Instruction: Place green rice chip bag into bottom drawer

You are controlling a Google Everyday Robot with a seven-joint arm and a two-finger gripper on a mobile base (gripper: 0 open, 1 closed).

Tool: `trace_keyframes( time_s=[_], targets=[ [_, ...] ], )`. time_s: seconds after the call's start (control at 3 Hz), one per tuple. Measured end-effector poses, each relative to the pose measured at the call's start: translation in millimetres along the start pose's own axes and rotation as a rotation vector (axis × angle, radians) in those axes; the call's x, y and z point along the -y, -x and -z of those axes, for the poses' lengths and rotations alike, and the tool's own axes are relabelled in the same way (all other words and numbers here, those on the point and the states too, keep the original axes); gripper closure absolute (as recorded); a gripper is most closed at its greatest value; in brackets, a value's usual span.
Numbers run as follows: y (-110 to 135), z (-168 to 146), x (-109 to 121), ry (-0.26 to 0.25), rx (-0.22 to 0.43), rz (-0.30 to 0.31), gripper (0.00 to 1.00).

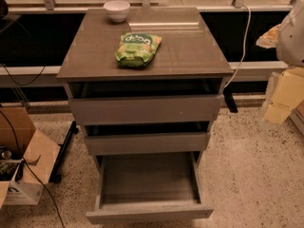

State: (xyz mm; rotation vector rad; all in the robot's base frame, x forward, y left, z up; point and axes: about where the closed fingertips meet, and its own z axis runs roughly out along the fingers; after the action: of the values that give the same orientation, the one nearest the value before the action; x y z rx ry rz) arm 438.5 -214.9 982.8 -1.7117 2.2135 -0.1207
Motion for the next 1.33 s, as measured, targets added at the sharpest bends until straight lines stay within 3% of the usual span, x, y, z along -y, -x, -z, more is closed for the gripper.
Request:
trace_keyframes(
  time_s=[0.67,1.0,1.33],
  targets=[
    [31,-20,18,-0.047,0.089,-0.016,0.0],
    [45,-49,51,-0.022,0.163,-0.071,0.0],
    [46,-59,55,-0.008,0.167,-0.076,0.0]
  ],
)
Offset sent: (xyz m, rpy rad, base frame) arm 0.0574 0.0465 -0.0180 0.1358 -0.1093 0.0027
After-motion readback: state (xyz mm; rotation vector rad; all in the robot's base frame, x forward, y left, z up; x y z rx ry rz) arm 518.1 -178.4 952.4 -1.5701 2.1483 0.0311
